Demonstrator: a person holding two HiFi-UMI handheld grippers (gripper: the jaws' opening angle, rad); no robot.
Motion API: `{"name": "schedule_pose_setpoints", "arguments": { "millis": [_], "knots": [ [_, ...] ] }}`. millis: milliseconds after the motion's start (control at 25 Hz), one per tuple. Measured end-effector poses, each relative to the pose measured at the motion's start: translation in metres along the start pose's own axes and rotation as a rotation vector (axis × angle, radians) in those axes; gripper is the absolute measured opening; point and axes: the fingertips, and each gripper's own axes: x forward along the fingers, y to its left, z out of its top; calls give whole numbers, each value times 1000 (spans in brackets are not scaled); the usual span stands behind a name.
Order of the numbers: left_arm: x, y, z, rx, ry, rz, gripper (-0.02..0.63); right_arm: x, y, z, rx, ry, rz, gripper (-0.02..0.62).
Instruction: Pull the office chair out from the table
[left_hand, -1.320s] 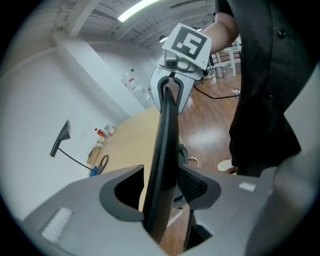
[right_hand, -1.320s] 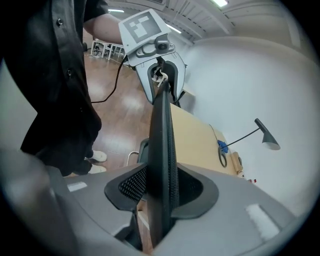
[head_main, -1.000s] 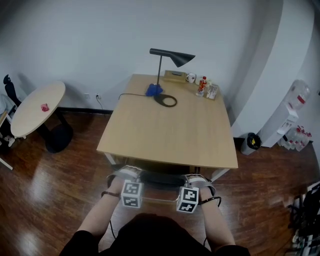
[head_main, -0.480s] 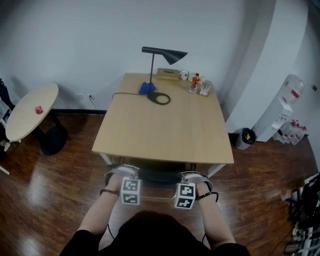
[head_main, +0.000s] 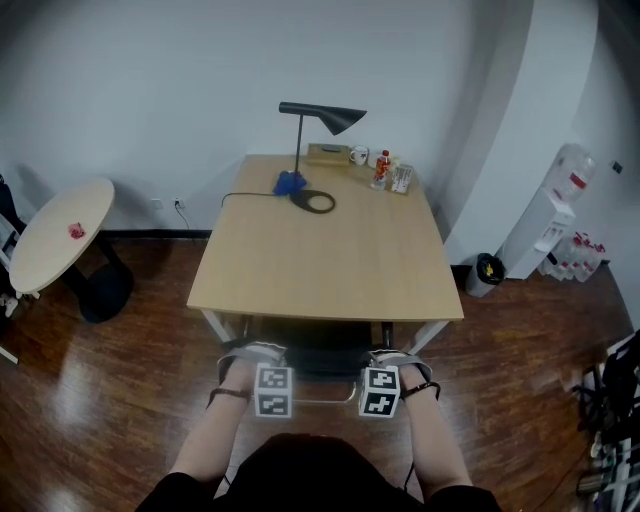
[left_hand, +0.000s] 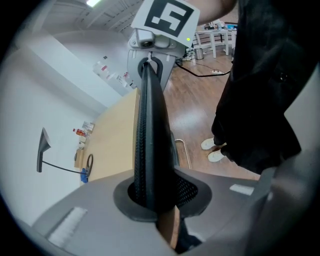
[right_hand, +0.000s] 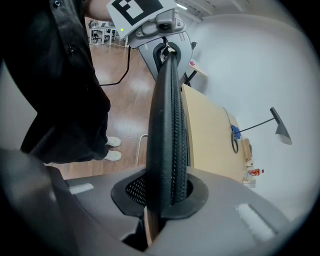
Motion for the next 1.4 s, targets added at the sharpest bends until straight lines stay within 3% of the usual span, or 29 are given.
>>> {"name": "schedule_pose_setpoints", "arguments": {
  "millis": [200, 680, 1400],
  "knots": [
    [-14, -23, 8, -2, -7, -29, 49, -13, 25, 2, 25, 1, 43, 49],
    [-35, -77, 25, 12, -5, -10, 49, -35, 86, 4, 43, 1, 55, 51],
    [-71, -156, 52, -35, 33, -8, 52, -71, 165, 3, -1, -33, 69, 54]
  ]
}}
